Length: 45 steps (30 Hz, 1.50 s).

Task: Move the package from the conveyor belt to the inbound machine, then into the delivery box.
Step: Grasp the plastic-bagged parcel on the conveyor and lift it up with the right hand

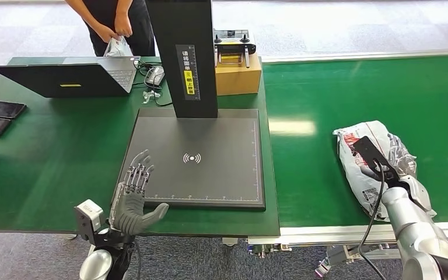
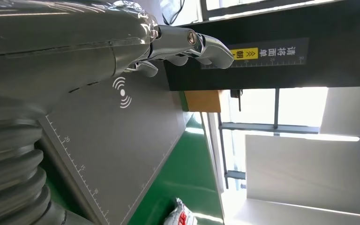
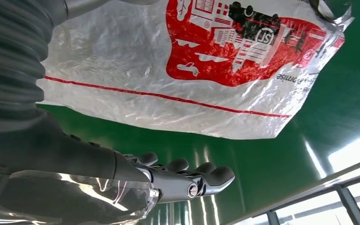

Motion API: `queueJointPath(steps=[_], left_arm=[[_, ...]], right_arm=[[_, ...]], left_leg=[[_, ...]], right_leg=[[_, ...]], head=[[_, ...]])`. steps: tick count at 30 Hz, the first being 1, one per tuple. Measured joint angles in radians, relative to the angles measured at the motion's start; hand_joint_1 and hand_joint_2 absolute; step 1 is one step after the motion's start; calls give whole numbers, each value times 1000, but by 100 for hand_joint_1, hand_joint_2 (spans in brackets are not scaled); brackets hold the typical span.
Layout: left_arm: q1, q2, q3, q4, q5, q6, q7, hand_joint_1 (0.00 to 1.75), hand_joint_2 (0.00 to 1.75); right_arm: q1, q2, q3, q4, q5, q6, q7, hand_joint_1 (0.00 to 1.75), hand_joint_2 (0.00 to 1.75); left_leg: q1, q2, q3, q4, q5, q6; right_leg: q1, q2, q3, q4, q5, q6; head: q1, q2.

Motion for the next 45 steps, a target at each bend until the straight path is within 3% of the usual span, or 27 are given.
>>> queueJointPath(steps=[12,17,18,19,21,22,23,42,45], left_arm=[[15,0,28,-17,-20,10,11,0,175],[8,0,40,-17,-27,2,14,0,175],[5,0,41,-17,-28,2,15,0,175],[2,0,41,-17,-28,2,15,0,175],[-1,0,41,-17,-28,2,15,0,175],[-2,0,41,-17,-28,2,15,0,175],[-3,0,41,-17,-28,2,15,0,175],[-41,0,39,8,-27,2,18,0,175],[-45,0,39,11,-25,2,19,0,175]], right_arm=[[128,26,-103,24,-68,-26,88,0,175],[142,29,-193,44,-162,89,128,0,175],[143,29,-214,47,-179,113,128,10,175],[144,29,-232,49,-190,130,128,34,175],[146,29,-259,54,-200,151,124,121,175],[147,30,-268,56,-202,156,121,154,175],[148,30,-276,57,-203,158,117,175,175],[152,31,-338,58,-194,174,69,175,175],[156,32,-338,58,-168,141,64,175,175]], left_leg=[[0,-1,0,0,0,0],[0,-2,1,1,0,1],[0,-3,2,1,0,1],[0,-3,2,1,0,1],[1,-3,3,1,0,1],[1,-3,3,2,0,1],[1,-3,3,2,0,1],[1,-2,5,3,-1,4],[1,-3,5,3,0,5]], right_leg=[[0,-2,0,0,0,0],[1,-3,2,-1,-1,1],[1,-4,3,-1,-1,1],[1,-4,4,-1,-1,1],[1,-4,5,-1,-1,1],[1,-4,5,-1,-1,1],[1,-4,6,-1,-1,1],[2,-4,9,-3,1,3],[1,-4,10,-3,1,4]], head=[[0,0],[0,0],[0,0],[0,0],[0,0],[0,0],[0,0],[0,0],[0,0]])
